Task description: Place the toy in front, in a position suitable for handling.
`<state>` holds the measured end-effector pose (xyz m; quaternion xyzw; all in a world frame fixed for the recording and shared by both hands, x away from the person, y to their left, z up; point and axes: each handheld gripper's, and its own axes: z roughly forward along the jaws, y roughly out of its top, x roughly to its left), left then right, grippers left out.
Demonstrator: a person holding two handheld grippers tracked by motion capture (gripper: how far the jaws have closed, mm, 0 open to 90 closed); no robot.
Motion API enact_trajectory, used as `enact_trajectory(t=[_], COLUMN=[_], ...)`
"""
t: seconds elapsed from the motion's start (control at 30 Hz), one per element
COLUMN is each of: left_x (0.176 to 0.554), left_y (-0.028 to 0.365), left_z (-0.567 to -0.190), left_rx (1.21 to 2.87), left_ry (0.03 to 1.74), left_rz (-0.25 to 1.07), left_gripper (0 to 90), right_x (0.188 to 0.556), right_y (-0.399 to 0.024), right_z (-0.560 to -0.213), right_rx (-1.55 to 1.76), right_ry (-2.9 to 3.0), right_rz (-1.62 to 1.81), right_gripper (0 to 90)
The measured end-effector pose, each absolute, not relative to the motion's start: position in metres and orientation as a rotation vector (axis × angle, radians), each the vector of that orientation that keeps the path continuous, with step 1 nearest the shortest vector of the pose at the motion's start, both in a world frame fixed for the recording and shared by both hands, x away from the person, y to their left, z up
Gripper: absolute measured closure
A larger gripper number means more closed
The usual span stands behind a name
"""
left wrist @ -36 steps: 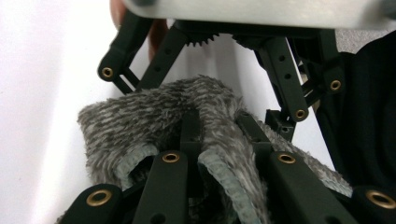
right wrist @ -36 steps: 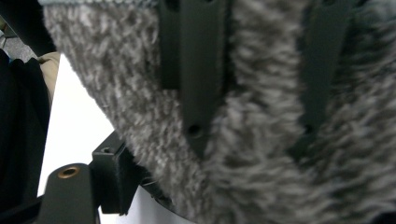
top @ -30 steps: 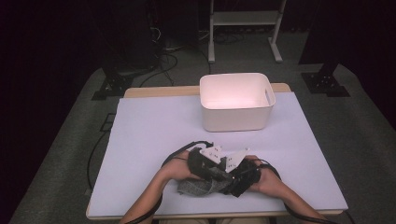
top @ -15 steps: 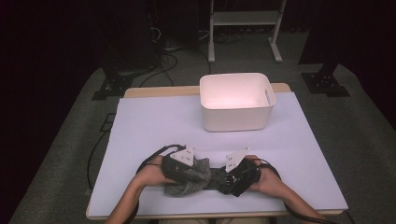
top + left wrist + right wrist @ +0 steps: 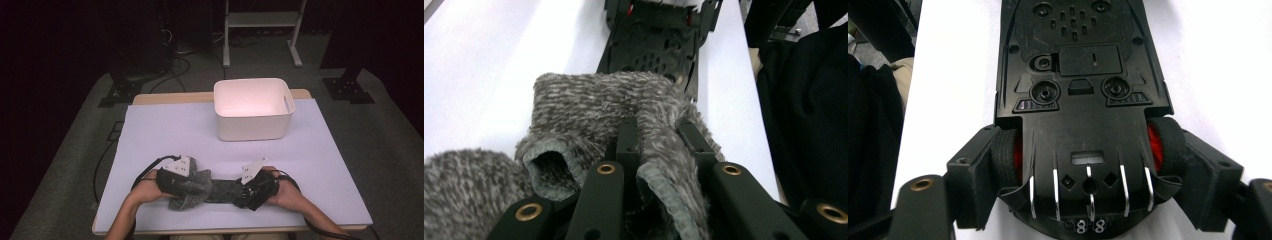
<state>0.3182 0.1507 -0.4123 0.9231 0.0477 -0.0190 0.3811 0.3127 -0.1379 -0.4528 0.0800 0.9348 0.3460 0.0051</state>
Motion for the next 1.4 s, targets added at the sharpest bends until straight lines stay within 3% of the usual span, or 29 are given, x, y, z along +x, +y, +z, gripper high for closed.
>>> enact_trajectory(t=[0.4,0.77,1.4], left_x=[0.322,0.320,0.327], left_y=[0.076,0.068,0.015], left_z=[-0.411,-0.410,-0.408], left_rx=[2.405,2.406,2.441], left_ry=[-0.077,-0.082,-0.180], left_rz=[-0.101,-0.118,-0.157], left_gripper=[74.7,74.6,74.7], right_x=[0.313,0.306,0.304], right_y=[-0.137,-0.154,-0.153], right_z=[-0.452,-0.443,-0.447], right_rx=[0.303,0.341,0.323], right_ry=[2.941,2.949,2.943], right_rz=[1.099,1.110,1.105], right_gripper=[20.3,18.4,22.6])
